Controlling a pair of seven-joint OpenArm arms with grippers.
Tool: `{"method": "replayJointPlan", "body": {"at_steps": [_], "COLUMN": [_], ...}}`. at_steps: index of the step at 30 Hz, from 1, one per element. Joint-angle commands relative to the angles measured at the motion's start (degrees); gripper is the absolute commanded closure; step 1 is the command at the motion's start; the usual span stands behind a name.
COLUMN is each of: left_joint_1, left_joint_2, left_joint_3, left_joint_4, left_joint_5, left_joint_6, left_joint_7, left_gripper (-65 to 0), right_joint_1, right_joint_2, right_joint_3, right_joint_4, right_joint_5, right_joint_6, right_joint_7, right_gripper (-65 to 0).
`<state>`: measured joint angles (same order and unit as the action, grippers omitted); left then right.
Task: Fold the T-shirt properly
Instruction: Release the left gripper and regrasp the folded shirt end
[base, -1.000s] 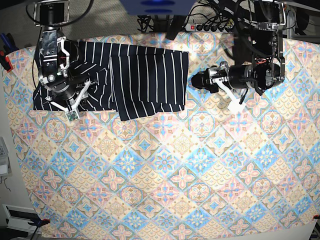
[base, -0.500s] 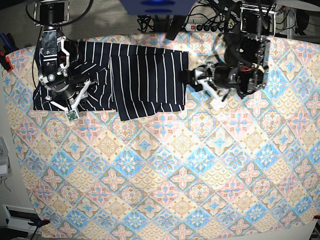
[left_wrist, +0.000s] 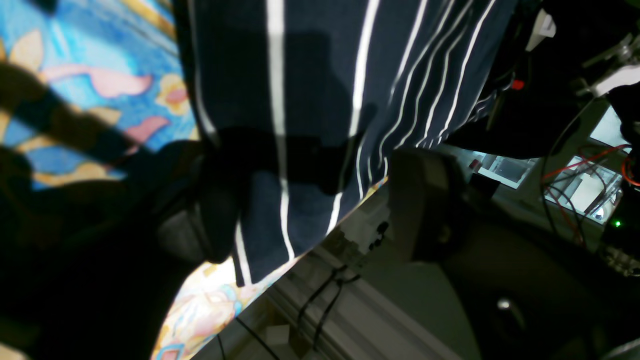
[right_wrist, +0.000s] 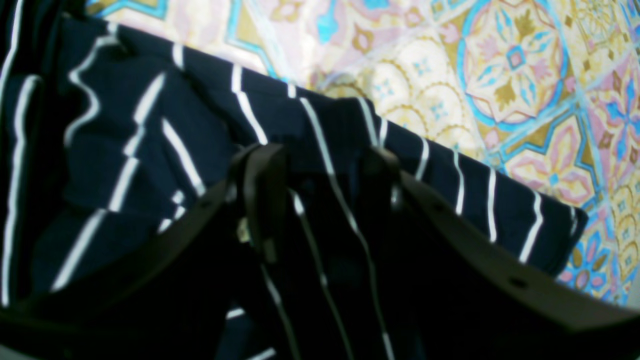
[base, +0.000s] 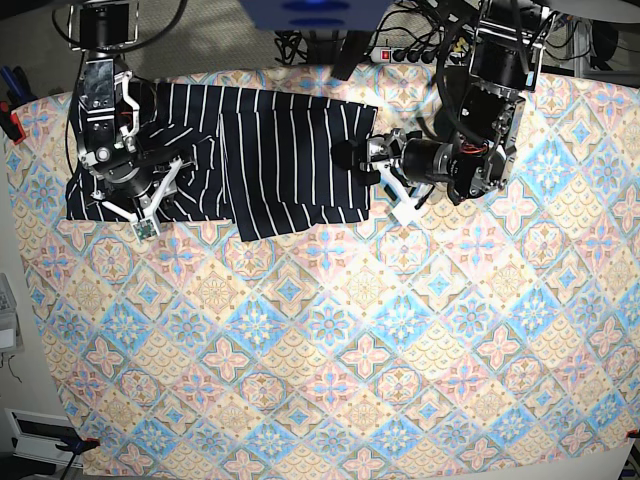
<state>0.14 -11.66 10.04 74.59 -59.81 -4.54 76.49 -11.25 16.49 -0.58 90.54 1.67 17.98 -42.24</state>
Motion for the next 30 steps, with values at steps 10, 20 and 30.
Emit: {"method": "replayJointPlan", "body": {"at_steps": [10, 20, 30], "left_joint_1": [-0.8, -1.5, 2.5], "left_joint_2": [1.5, 0.0, -5.7], "left_joint_3": [-0.2, -5.4, -14.3], "left_joint_4": [0.4, 5.1, 12.0], "left_joint_5": [1.0, 0.6, 0.5], "left_joint_6": [-0.1, -0.1, -0.2], "left_joint_7": [-0.8, -2.5, -2.4], "left_gripper": [-7.8, 0.0, 0.0], "right_joint_1": [0.6, -1.3, -5.0], "right_joint_2": [0.7, 0.9, 0.9], "right_joint_3": [0.4, 0.4, 7.2], "right_joint_4": [1.2, 5.4, 10.0], "right_joint_5": [0.0, 0.0, 0.0], "right_joint_6": [-0.2, -0.2, -0.2], "right_joint_7": [0.8, 1.1, 0.7], "right_gripper": [-24.6, -24.6, -24.7]}}
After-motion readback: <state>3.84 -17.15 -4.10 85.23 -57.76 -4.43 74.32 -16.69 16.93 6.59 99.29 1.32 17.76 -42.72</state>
